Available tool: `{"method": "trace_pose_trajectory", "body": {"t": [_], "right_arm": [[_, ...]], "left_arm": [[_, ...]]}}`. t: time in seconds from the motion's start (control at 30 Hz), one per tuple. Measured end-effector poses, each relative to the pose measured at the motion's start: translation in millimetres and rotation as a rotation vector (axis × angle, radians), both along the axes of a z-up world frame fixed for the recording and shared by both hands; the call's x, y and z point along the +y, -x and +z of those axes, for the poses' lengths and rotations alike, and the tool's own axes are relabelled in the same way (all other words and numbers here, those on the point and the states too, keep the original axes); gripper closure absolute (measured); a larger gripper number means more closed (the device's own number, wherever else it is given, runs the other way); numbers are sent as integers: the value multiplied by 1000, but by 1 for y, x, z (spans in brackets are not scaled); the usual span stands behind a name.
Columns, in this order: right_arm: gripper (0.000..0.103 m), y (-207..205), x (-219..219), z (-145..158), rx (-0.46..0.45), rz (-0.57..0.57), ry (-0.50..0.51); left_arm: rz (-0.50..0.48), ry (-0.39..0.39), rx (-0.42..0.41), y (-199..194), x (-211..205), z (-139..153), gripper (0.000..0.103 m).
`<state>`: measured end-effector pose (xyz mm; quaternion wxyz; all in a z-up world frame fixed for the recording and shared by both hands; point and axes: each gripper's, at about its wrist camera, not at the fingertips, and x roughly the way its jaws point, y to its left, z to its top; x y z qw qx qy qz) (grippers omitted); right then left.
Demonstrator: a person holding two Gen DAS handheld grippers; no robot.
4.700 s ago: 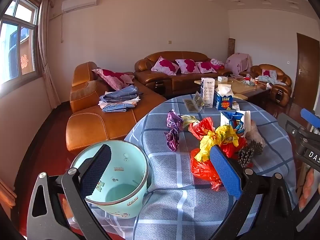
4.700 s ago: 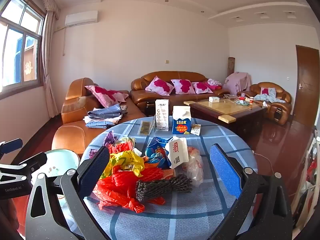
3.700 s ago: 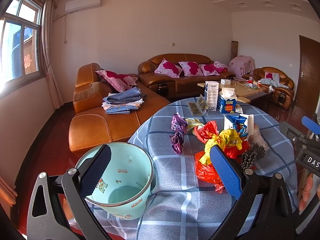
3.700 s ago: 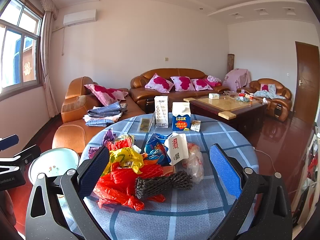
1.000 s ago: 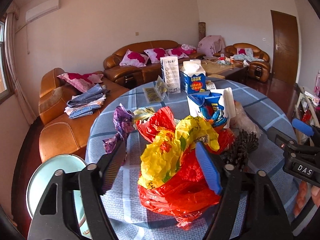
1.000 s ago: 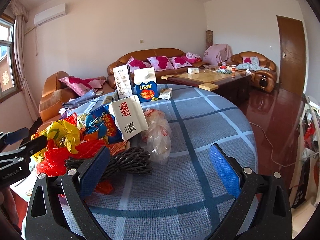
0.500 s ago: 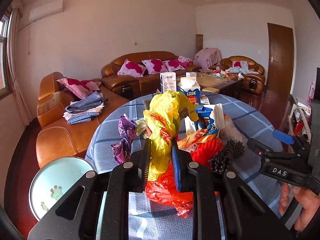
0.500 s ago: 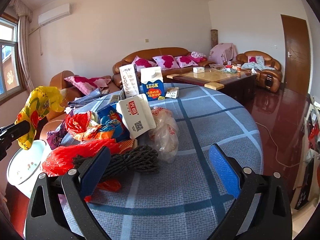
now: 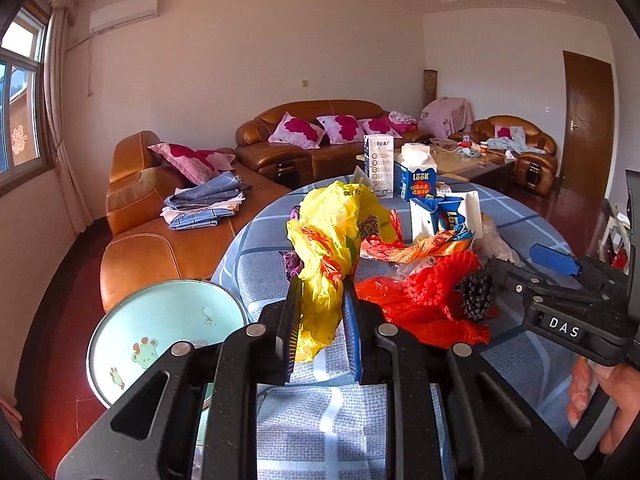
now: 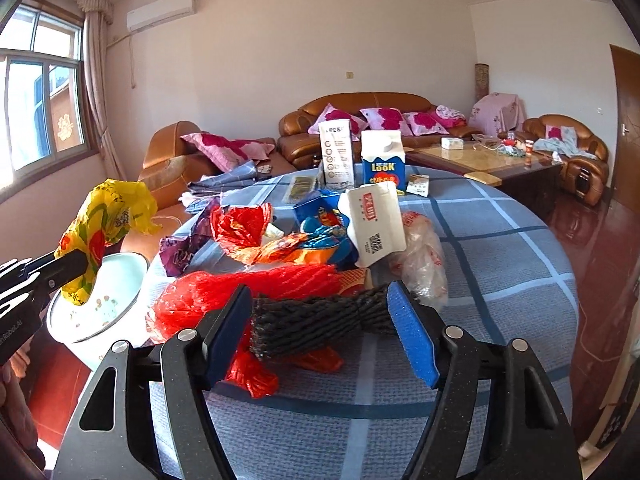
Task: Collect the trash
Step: 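Grasp the black wire scrubber with the right tool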
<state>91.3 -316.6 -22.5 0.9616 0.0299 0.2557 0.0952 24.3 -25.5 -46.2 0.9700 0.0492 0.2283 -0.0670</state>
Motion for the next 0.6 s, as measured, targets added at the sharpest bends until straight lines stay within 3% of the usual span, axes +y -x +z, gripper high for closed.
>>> {"method": "trace_pose_trajectory", "body": {"t": [0.17,0.2,0.3,0.4,0.6], "right_arm": [[36,-9,10,-14,73,27,27],[44,-12,9,-17,92,36,25],[84,-13,8,-23,111,64,31],[90,-8,9,-21,91,99,24],[92,2,14,-4,29,122,16]], "left_arm": [[-7,6,5,0,0,0,83],[-5,6,6,0,-1,-1,83],[-1,1,17,-3,-2,-2,83],[1,15,20,-2,1,4,83],[36,32,-9,10,16,26,83]]}}
